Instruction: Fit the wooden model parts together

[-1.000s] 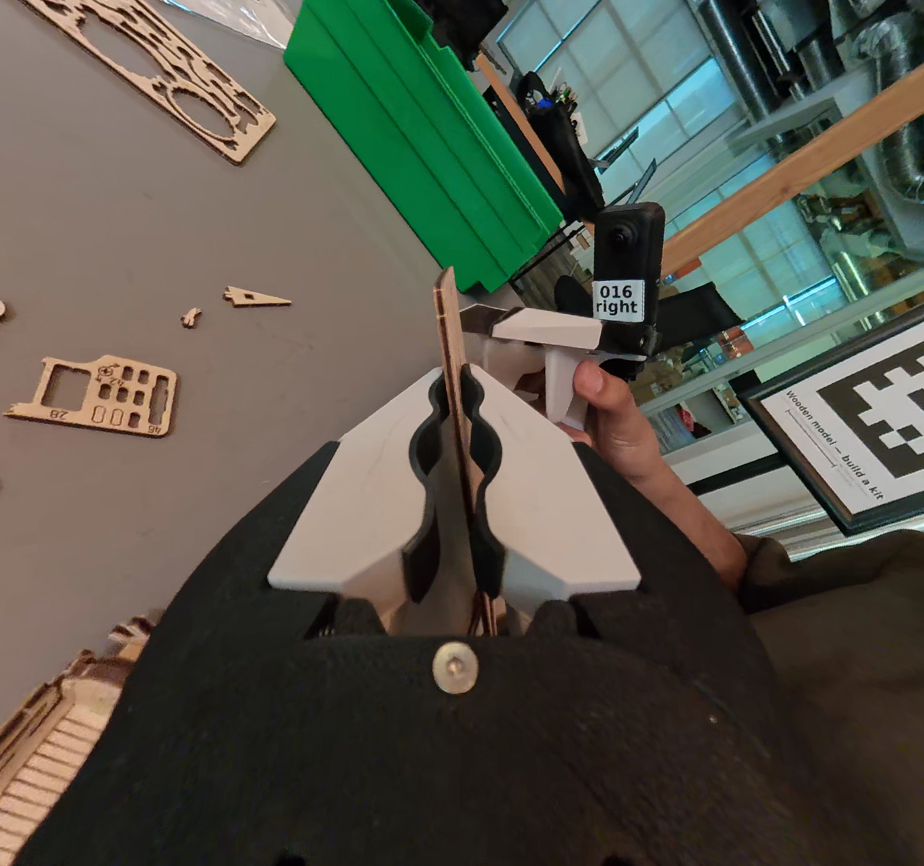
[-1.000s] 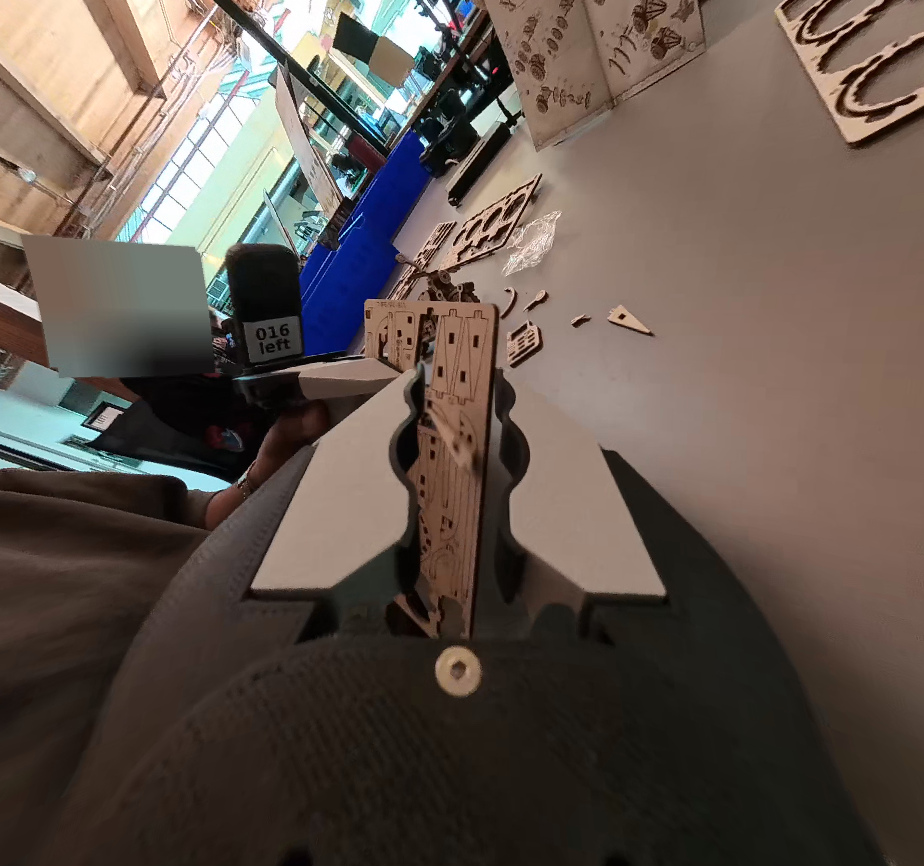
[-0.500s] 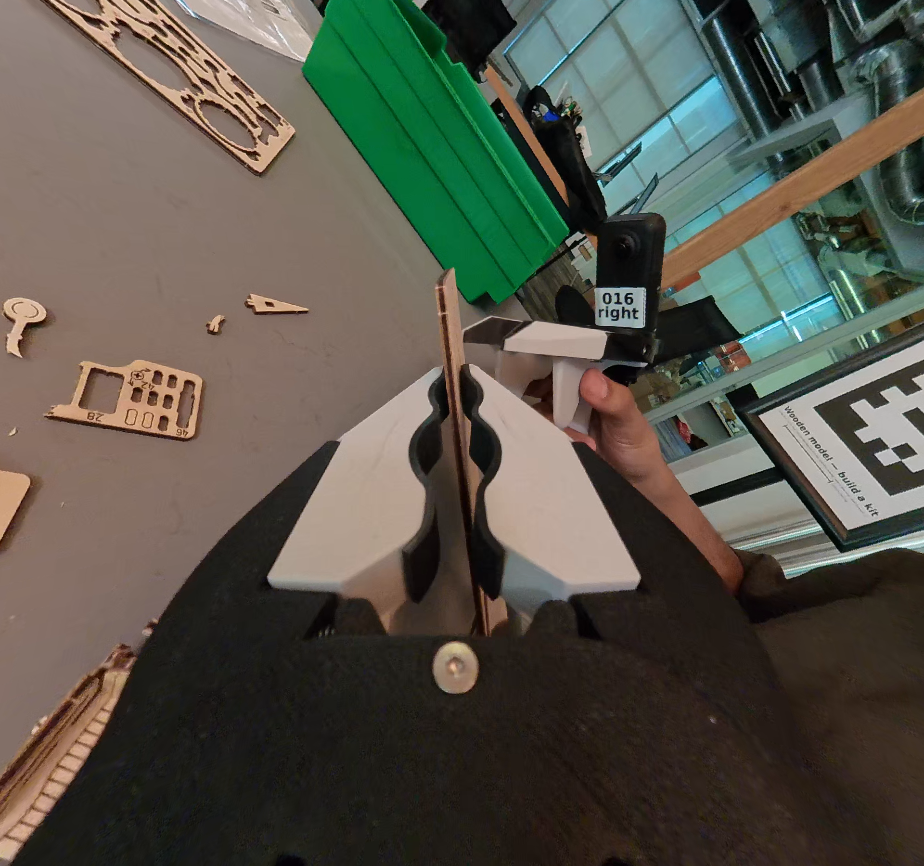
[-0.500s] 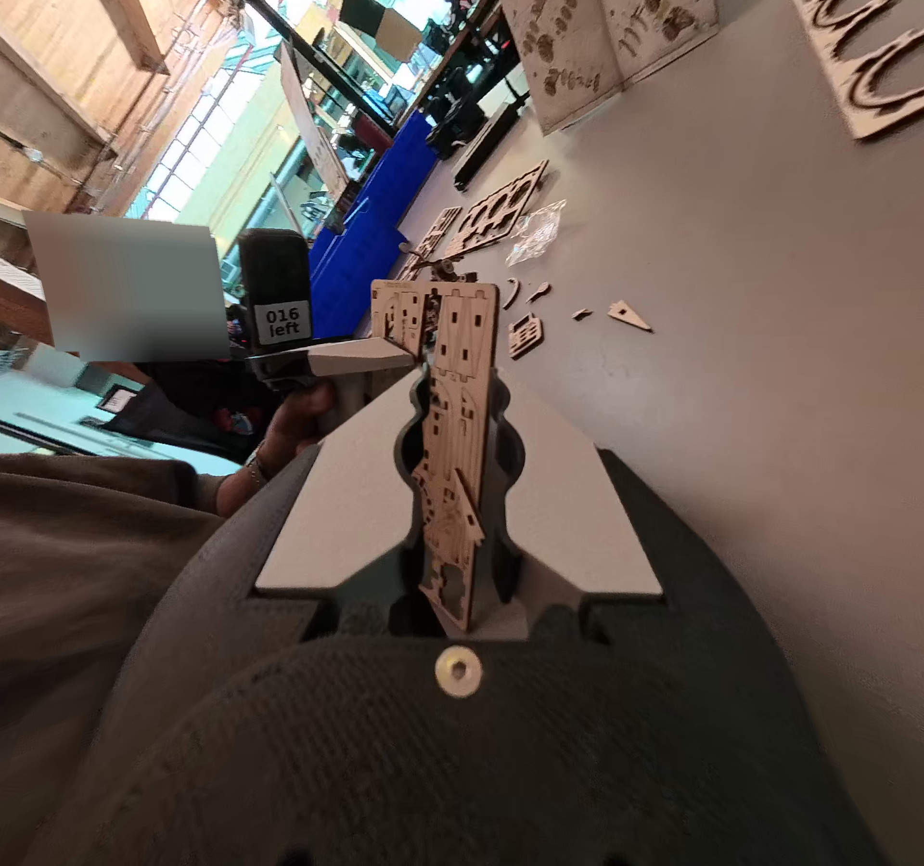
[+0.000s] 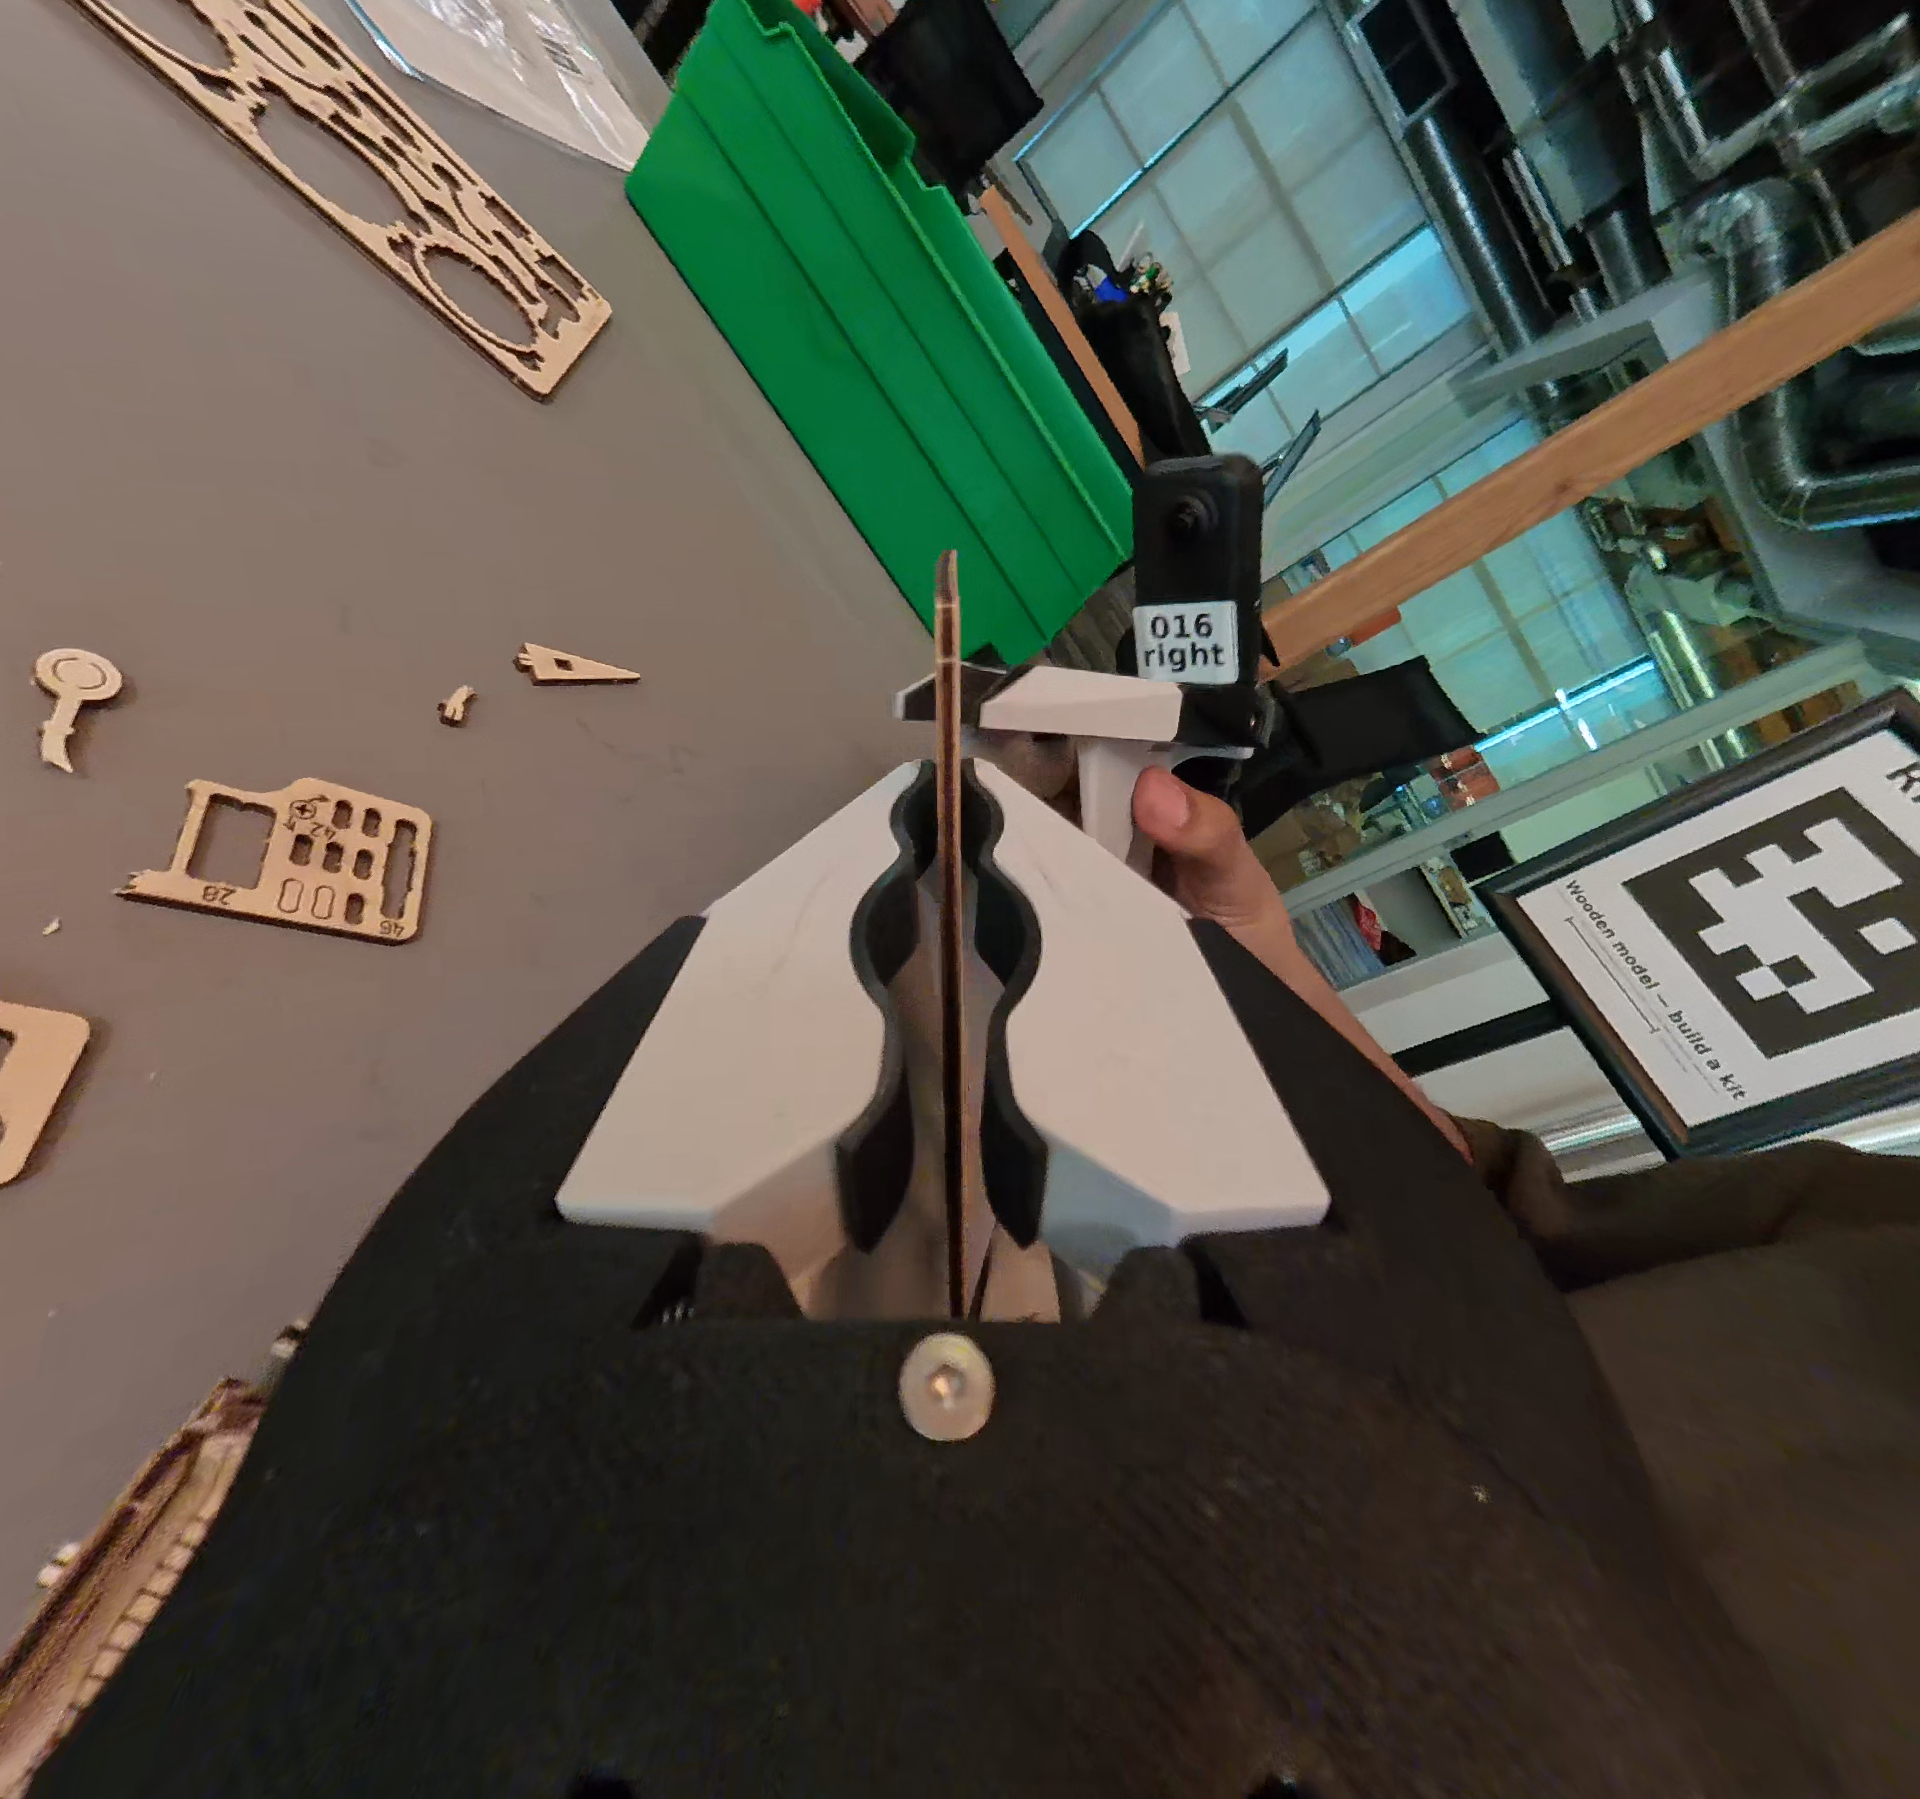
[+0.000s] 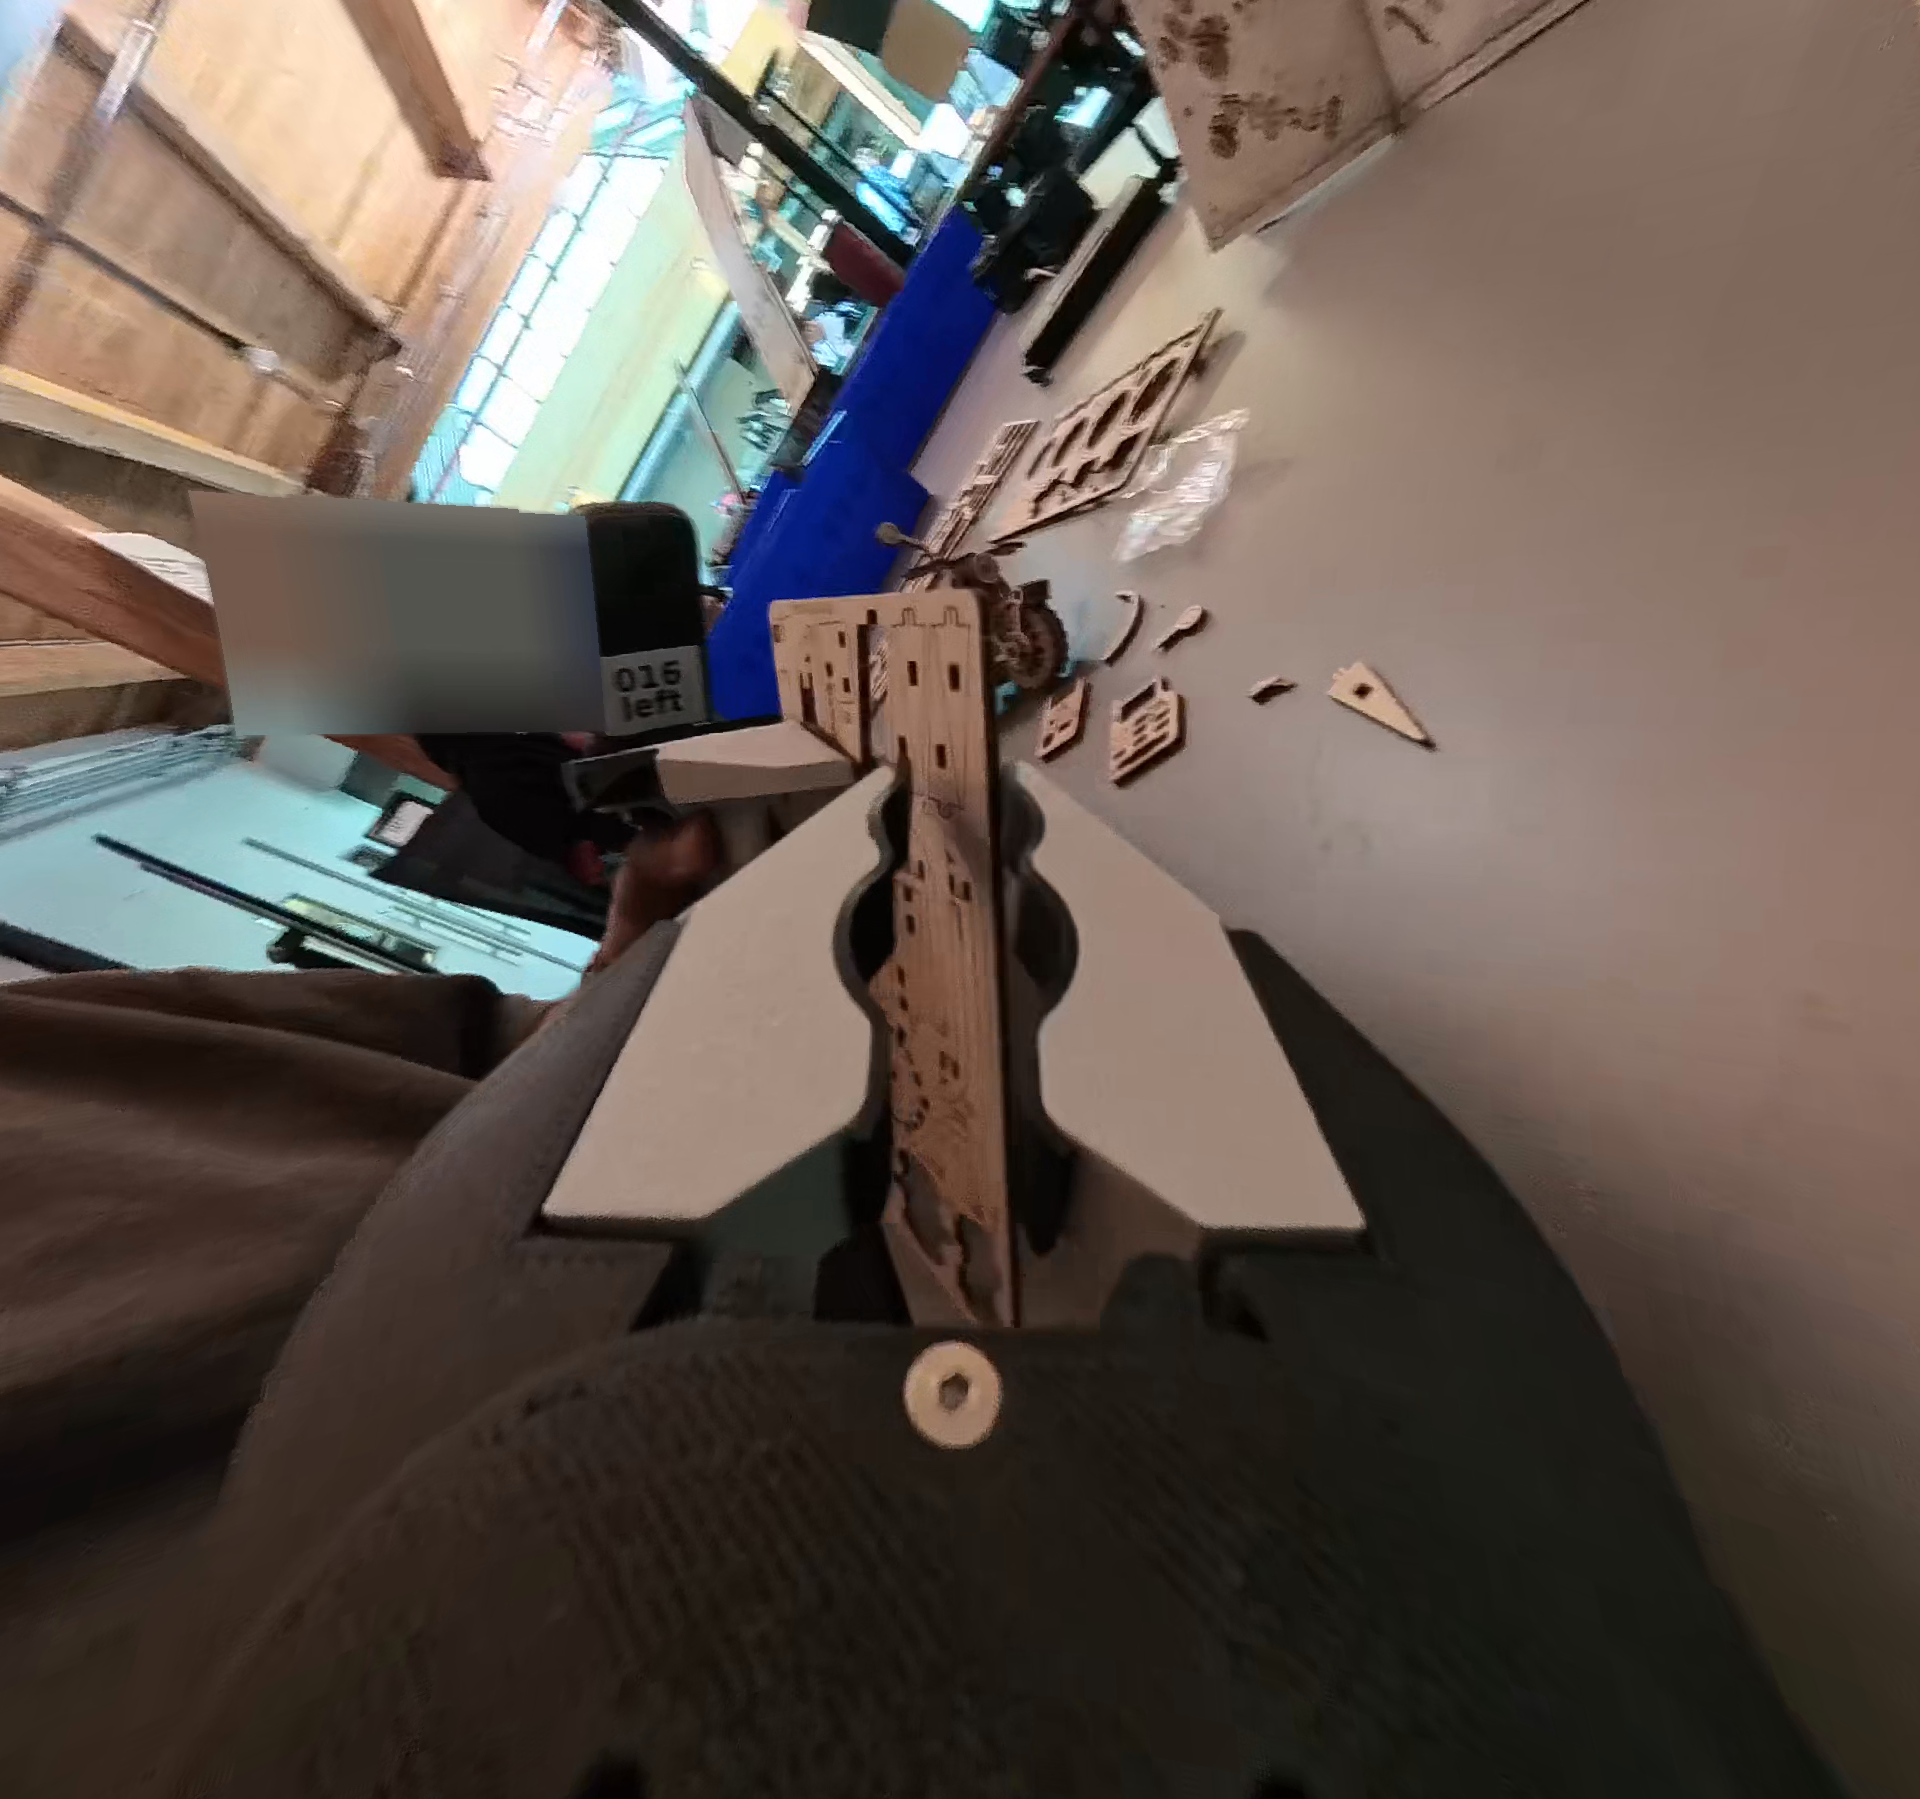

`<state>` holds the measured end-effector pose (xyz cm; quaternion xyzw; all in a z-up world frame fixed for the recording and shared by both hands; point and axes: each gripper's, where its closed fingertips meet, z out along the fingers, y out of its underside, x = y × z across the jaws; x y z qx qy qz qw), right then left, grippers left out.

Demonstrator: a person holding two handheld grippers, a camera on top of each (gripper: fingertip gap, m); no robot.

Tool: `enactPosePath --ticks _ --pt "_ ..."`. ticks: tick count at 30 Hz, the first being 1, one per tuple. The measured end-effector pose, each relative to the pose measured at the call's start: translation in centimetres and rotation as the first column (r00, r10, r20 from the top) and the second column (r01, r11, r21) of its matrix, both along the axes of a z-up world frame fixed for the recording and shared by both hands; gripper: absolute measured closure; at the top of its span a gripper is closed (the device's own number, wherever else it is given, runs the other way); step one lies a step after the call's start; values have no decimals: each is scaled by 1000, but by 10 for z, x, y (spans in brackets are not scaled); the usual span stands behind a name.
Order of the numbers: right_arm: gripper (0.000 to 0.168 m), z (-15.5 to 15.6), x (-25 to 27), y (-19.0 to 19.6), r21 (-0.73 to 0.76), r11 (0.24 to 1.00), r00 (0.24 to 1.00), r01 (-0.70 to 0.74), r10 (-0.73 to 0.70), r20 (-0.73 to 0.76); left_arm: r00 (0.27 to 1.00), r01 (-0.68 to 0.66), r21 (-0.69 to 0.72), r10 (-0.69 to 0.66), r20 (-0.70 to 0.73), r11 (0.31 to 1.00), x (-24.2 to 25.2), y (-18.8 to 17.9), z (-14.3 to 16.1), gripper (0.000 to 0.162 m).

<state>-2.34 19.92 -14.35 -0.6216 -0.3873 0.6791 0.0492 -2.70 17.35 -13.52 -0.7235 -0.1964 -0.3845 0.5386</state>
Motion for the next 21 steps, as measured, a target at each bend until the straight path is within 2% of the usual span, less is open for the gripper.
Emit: enactPosePath --ticks 5,12,17,21 --pt "151 6 2 -9 -61 997 999 -47 45 -30 995 89 14 -89 48 996 12 -2 3 162" --pt "161 13 6 -14 -99 993 996 -70 63 -64 993 88 25 -89 80 996 12 -3 6 162" --pt "163 16 8 -15 -129 988 995 -81 72 -76 989 96 37 -99 108 995 13 -4 9 162" --pt "161 14 8 -16 -94 993 995 -75 68 -70 990 95 40 -98 100 995 14 -5 9 162"
